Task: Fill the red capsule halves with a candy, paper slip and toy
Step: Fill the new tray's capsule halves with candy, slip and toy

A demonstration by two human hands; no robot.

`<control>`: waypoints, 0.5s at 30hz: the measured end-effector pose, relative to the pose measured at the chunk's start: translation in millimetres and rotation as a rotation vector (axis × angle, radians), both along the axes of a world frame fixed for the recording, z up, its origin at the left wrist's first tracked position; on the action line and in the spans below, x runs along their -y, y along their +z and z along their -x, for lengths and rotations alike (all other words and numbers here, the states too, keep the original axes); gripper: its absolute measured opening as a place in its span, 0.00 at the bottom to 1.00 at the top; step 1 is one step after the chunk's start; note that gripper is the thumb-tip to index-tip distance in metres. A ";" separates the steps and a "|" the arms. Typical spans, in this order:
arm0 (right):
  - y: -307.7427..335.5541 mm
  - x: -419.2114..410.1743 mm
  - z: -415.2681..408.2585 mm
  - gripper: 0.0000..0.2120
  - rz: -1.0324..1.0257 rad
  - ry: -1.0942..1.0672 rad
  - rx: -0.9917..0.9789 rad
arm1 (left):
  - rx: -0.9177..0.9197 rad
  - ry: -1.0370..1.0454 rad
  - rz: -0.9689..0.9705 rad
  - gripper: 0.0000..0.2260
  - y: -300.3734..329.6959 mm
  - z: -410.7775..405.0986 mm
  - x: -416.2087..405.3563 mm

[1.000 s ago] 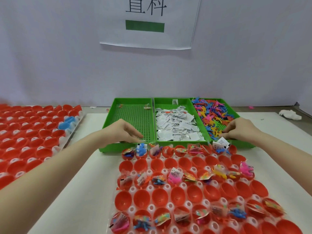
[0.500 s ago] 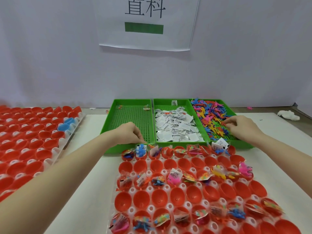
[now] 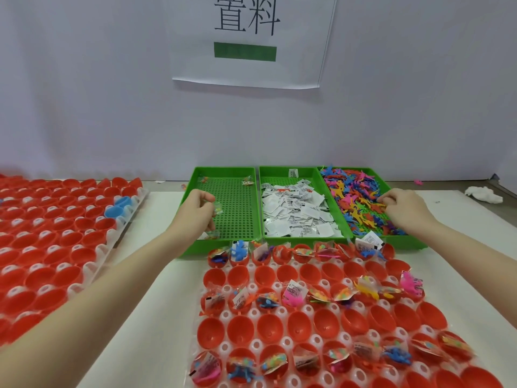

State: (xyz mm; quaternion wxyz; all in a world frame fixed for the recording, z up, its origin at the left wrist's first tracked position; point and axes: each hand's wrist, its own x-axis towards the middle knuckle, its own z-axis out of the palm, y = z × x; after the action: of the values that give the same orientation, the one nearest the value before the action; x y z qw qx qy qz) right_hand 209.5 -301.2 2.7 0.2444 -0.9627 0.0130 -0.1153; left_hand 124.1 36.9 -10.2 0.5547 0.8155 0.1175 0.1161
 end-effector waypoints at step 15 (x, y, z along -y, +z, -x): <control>8.0 -11.1 8.5 0.08 0.150 0.029 -0.309 | 0.225 0.087 0.354 0.05 5.3 47.9 13.3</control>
State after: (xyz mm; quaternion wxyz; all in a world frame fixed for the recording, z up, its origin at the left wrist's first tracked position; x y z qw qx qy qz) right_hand 201.1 -290.1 10.7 0.1688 -0.9846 0.0281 0.0368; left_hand 76.3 23.6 -4.9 0.6933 0.6814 0.1088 0.2078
